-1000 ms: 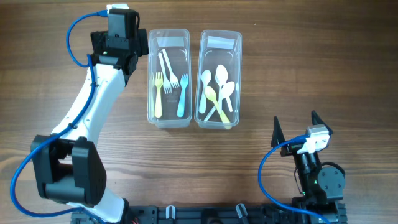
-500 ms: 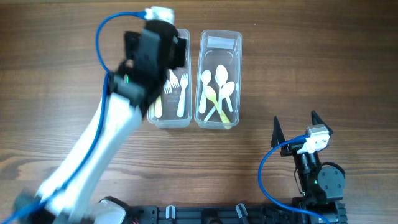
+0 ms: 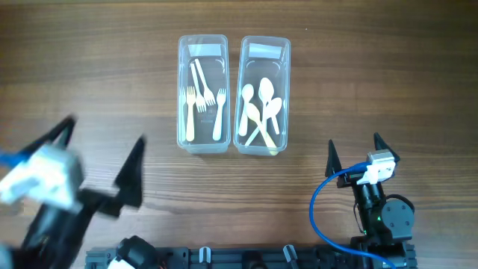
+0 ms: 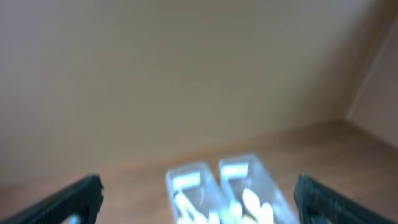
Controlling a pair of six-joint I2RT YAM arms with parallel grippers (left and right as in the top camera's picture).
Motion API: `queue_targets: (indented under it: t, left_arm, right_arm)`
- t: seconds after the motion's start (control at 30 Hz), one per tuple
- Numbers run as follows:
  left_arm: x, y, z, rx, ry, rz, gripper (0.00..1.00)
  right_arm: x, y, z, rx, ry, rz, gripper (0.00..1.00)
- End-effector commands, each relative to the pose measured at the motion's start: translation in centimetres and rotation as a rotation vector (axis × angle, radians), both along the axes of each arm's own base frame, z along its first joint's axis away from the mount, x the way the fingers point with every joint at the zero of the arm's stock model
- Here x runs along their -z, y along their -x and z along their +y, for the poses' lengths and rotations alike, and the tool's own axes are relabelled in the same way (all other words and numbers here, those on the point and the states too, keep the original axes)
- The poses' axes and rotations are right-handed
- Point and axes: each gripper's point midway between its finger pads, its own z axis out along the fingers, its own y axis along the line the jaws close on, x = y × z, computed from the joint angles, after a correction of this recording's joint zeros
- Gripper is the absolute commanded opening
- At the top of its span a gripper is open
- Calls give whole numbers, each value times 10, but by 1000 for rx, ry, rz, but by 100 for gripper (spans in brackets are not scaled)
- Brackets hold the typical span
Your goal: Pack container
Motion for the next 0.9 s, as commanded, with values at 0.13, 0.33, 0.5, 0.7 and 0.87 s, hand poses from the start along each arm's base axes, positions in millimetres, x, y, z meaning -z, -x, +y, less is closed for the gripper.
queue_targets:
  t: [0.13,0.33,0.5,0.7,0.87]
  left_arm:
    - [53,46,31,-101,106,103,100]
    - [133,12,31,-171,119,127,100]
    - [200,-36,21,-133,136,106,100]
    - [267,-65,21,-136,141,82,100]
    - [295,-68,26,-159,140,92,100]
  right_arm:
    - [1,0,2,-11,7,-6,100]
    - [1,0,2,-11,7,-6,100]
    - [1,0,2,-11,7,-6,100]
    - [1,0,2,-11,8,-6,100]
    - [1,0,2,-11,7,-6,100]
